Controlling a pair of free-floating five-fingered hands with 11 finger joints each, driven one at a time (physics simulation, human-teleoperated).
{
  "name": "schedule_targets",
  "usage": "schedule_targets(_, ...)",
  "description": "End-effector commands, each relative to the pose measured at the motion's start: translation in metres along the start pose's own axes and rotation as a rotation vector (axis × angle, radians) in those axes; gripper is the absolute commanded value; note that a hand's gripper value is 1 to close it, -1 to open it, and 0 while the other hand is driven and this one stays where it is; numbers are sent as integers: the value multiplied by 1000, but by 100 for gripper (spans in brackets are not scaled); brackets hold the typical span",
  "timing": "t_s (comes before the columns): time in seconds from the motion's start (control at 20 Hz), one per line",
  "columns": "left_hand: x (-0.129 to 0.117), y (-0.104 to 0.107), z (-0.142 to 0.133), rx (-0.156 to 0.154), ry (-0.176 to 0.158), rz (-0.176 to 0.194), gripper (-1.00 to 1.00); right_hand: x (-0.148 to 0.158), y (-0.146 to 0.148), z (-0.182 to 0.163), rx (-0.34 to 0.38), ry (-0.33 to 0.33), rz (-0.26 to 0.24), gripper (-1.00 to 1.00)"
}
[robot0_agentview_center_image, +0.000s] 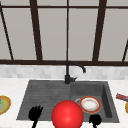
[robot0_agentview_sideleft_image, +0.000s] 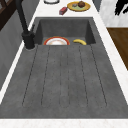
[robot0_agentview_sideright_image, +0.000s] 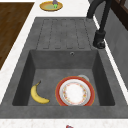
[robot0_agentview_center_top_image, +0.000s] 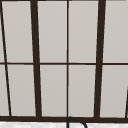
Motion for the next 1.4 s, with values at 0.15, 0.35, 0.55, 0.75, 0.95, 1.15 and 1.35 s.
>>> schedule_targets(0.15, 0, 0, 0, -9, -5, -14, 0, -19, -7, -11, 13, -16, -26, -100)
schedule_targets(0.35, 0, 0, 0, -3, 0, -28, 0, -41, -10, -25, 18, -58, -53, -100)
schedule_targets(0.55, -1, 0, 0, 1, 3, -36, 0, -61, -16, -40, 24, -54, -58, -100)
schedule_targets(0.75, -1, 0, -1, 4, 5, -42, 0, -70, -20, -45, 0, 23, -66, -100)
schedule_targets(0.95, -1, 0, -1, 7, 7, -45, 0, -81, -28, -62, -37, 61, -49, -100)
schedule_targets(1.15, -1, 0, -1, 8, 8, -47, 0, -85, -40, -79, -125, 88, -9, -100)
schedule_targets(1.35, -1, 0, -1, 9, 9, -49, 0, -83, -41, -87, -207, 63, 12, -100)
